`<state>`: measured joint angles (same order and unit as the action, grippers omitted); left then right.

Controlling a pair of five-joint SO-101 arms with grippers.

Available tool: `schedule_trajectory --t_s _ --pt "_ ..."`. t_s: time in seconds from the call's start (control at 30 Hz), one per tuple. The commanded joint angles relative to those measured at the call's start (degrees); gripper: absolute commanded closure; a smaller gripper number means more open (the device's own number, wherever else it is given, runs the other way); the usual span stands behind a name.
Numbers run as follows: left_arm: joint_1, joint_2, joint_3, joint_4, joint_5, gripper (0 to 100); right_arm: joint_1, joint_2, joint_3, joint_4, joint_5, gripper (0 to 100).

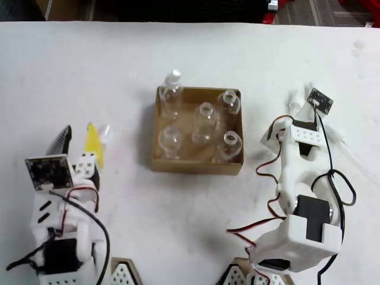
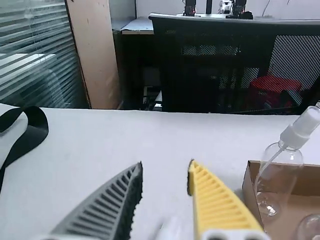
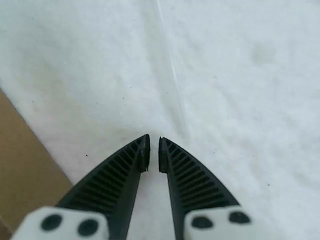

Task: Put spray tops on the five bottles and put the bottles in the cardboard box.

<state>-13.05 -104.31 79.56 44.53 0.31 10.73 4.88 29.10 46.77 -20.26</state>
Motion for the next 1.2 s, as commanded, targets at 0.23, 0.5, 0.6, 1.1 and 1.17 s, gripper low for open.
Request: schedule_trajectory --t_s 0.23,0.5,0.6,1.1,1.17 --pt "0.22 0.84 -10.64 1.67 -8.35 86 0.13 -0.22 -1.49 -0.84 0.44 97.8" --pt "0.04 29.41 -24.35 4.04 -15.65 86 0.13 -0.22 -1.49 -0.84 0.44 97.8" --pt "0.04 43.38 -33.05 9.41 -14.86 86 0.13 -0.22 -1.49 -0.84 0.44 97.8" --pt "-1.45 91.74 -66.20 26.29 -8.26 86 0.13 -0.22 -1.58 -0.84 0.44 97.8" --pt "-1.36 96.48 -70.33 27.43 -8.53 86 0.04 -0.22 -1.58 -0.84 0.44 97.8"
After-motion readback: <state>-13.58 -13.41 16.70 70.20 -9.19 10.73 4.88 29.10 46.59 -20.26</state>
